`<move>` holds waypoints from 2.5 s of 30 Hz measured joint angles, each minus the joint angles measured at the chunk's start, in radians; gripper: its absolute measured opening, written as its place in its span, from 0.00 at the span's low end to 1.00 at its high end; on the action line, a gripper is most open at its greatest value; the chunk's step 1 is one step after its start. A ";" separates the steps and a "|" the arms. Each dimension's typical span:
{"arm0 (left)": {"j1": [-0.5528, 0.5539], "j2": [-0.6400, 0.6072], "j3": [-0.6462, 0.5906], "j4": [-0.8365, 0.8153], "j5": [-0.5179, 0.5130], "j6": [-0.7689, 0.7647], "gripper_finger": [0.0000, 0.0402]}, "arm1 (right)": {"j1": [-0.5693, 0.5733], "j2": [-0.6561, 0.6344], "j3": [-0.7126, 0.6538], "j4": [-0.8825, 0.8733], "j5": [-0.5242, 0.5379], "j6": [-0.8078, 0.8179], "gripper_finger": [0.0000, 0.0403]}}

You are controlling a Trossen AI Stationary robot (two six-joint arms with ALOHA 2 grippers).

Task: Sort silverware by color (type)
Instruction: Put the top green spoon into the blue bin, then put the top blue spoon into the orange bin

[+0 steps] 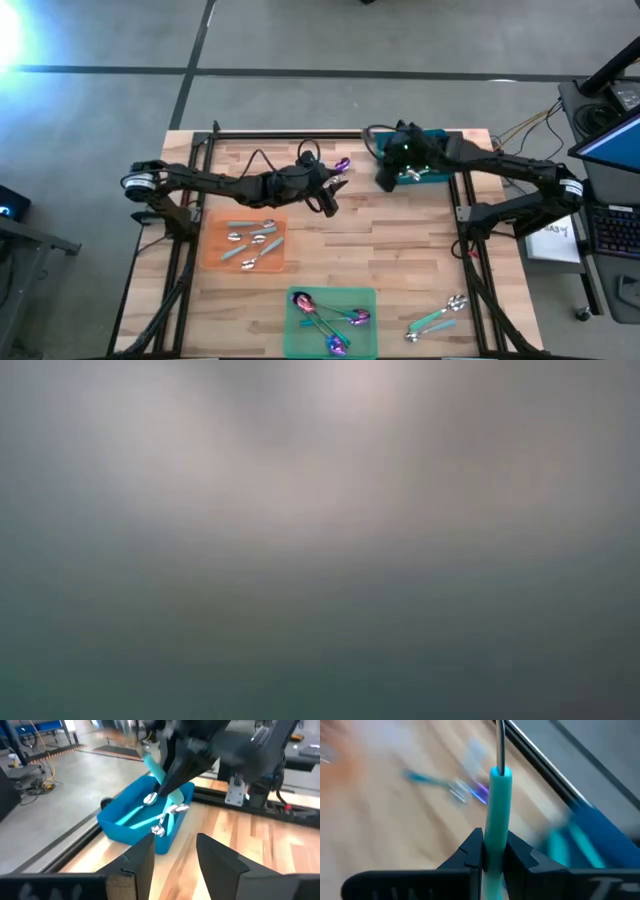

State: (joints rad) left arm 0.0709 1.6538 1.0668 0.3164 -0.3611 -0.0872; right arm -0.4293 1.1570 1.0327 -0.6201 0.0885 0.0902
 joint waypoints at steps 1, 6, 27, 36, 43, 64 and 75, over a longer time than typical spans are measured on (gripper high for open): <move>0.004 -0.001 0.000 0.003 0.000 0.000 0.33 | -0.022 0.002 0.007 -0.060 0.036 0.003 0.08; 0.027 0.000 0.000 -0.021 0.001 0.022 0.33 | -0.145 0.003 -0.014 -0.210 0.115 0.024 0.08; 0.191 0.054 0.000 -0.366 0.053 -0.103 0.34 | -0.348 0.152 -0.102 -0.233 0.159 -0.092 0.37; 0.310 0.077 0.023 -0.454 0.490 0.328 0.34 | -0.348 0.135 -0.085 -0.238 0.159 -0.115 0.41; 0.406 0.077 0.122 -0.644 0.530 0.649 0.34 | -0.348 0.134 -0.075 -0.237 0.158 -0.116 0.39; 0.511 0.289 0.369 -0.859 0.527 1.014 0.34 | -0.313 0.134 -0.072 -0.235 0.122 -0.055 0.38; 0.520 0.526 0.682 -1.121 0.538 1.023 0.34 | -0.313 0.134 -0.073 -0.235 0.122 -0.040 0.37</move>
State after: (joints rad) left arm 0.5909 2.1798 1.7485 -0.8045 0.1768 0.9360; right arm -0.7418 1.2915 0.9600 -0.8547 0.2100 0.0505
